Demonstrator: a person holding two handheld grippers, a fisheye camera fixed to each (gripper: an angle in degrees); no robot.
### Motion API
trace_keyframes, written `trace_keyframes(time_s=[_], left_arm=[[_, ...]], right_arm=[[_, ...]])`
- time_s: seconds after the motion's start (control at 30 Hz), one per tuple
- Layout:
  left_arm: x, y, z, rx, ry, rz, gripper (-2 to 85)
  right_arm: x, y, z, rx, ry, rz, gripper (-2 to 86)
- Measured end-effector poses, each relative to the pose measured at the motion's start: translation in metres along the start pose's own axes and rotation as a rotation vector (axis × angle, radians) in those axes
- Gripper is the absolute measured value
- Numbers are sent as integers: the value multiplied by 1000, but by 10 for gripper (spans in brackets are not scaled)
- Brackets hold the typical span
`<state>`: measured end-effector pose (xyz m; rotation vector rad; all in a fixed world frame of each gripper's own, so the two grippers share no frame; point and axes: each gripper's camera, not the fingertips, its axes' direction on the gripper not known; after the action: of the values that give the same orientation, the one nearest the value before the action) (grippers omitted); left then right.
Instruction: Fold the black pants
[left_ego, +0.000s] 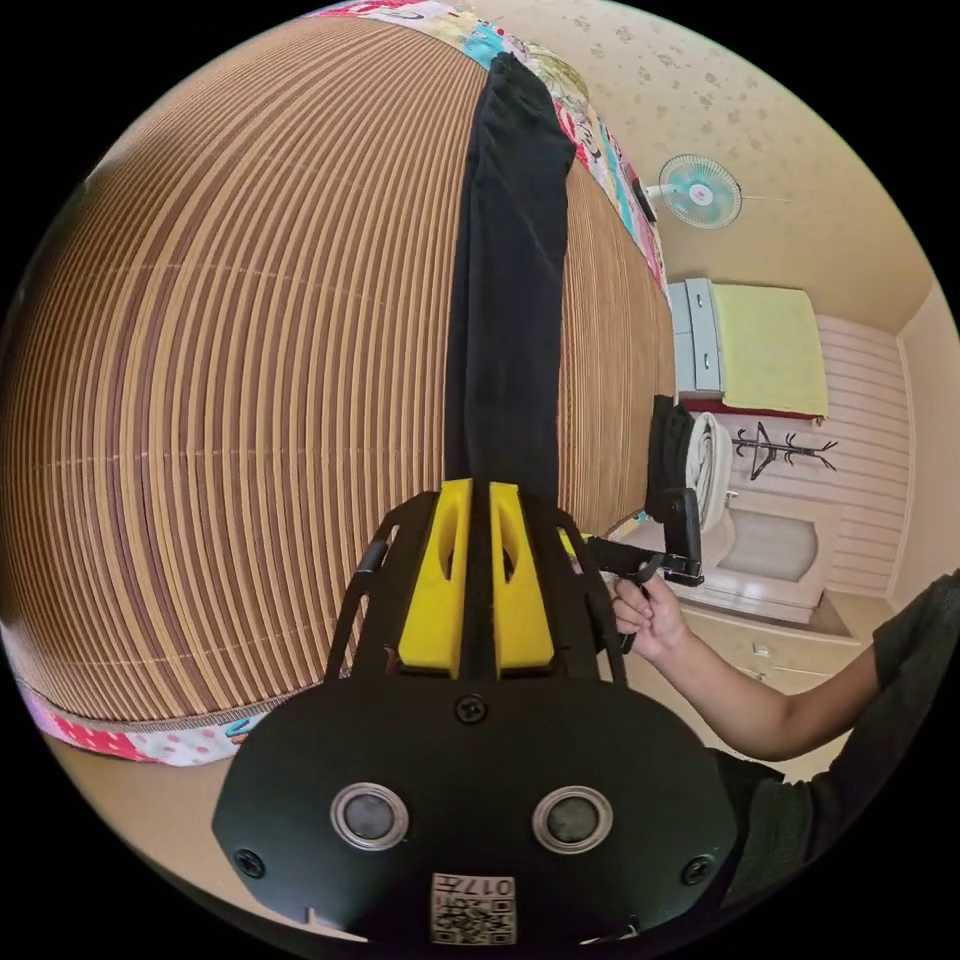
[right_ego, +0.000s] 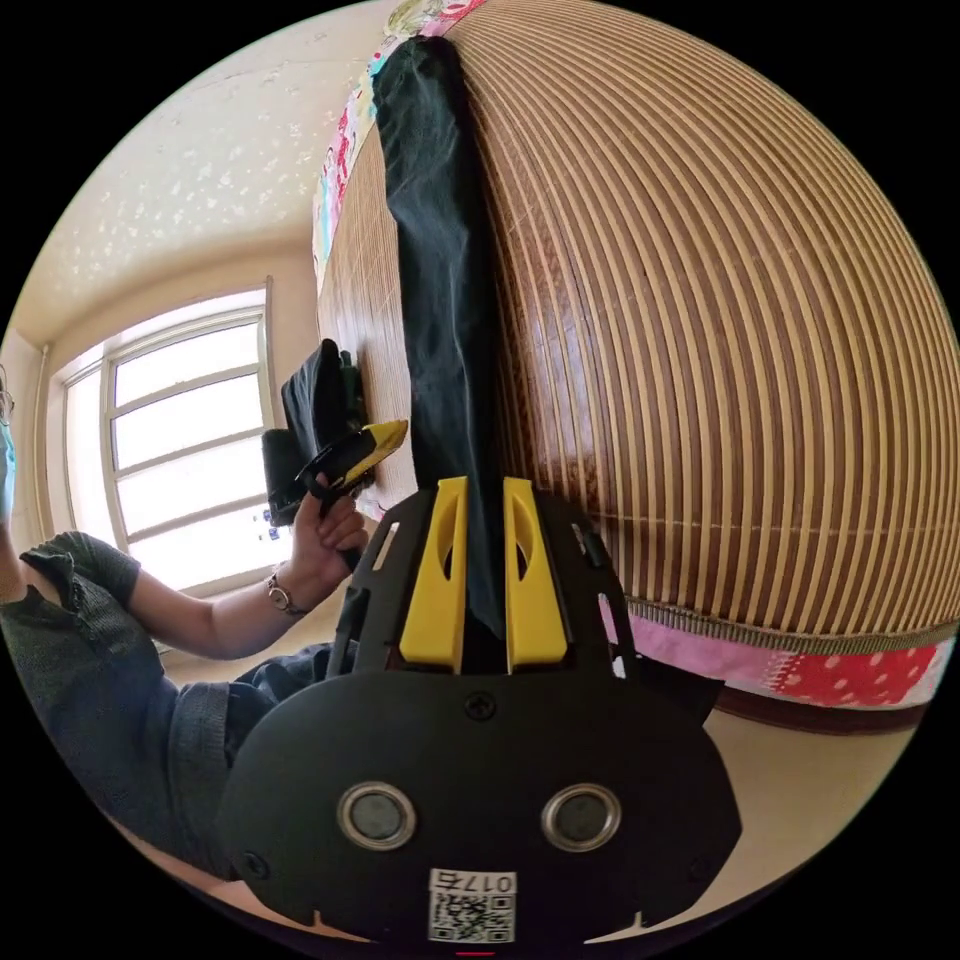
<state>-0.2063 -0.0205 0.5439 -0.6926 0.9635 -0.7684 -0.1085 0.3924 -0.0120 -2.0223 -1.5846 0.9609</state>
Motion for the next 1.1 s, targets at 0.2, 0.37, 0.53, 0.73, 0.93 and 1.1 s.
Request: trace_keyframes(time_s=[0.2,0.37,0.53,0.73,0.93,1.1], left_arm=[[0,-88,-18,124,56,71,124],[26,-175,-12,133,35,179,152],[34,-216,9,97,86,178,156],[39,-163,27,17,131,177,131],[24,-149,36,-34,241,119,97],[21,-155,46,-107,313,60,54]], right_arm=[[22,-67,-53,187,-114,-46,113],[13,-162,-67,225,-83,-148,139],[-3,-216,-57,235,-47,-193,138],[-6,-196,-27,108,-39,-266,130],[29,-172,-28,60,-203,-206,116],[33,-187,-21,14,-220,-153,56]])
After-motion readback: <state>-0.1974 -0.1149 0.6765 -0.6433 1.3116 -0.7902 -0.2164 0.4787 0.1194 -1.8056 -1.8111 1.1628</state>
